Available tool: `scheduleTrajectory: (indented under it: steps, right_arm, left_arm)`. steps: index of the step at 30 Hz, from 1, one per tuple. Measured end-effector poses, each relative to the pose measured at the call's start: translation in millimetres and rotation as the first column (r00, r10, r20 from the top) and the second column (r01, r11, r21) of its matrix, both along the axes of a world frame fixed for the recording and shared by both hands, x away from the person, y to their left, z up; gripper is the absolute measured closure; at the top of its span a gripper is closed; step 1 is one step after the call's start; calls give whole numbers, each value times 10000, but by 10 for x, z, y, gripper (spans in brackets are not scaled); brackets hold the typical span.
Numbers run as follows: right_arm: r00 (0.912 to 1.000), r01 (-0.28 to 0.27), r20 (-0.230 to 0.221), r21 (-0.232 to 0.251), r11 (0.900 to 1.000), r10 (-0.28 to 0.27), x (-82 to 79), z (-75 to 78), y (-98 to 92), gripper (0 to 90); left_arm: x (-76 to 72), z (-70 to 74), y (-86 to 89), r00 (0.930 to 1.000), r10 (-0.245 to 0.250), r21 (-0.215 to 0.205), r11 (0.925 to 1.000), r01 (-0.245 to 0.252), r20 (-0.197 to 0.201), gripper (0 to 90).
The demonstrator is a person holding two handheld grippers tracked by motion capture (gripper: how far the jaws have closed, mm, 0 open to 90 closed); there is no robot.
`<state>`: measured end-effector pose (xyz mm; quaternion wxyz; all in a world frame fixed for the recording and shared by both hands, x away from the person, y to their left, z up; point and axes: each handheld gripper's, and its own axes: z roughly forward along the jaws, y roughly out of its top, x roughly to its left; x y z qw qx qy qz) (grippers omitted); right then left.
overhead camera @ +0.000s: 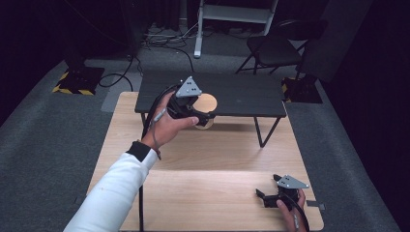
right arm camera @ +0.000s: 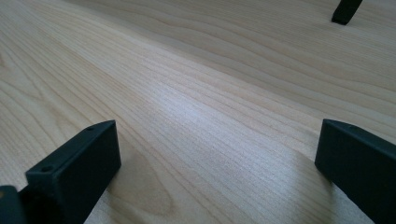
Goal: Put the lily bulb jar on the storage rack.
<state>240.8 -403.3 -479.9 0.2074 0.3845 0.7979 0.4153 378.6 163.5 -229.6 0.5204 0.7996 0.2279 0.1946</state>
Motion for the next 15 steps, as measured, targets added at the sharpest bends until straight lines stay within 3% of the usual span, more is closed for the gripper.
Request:
scheduleTrajectory:
  steps: [5,11,15]
  right_arm:
    - [10000,-7,-1,2,10000,7,1,0,-1,0]
    - [10000,-17,3,1,10000,17,1,-1,-2,0]
    - [10000,-31,3,1,10000,31,2,-1,-3,0]
  left_arm:
    - [124,40,-76,9999,123,-31,9999,-123,65,237]
    - [361,29,-246,9996,216,214,9995,-220,182,237]
    - [443,23,-310,9987,378,361,9986,-390,333,237]
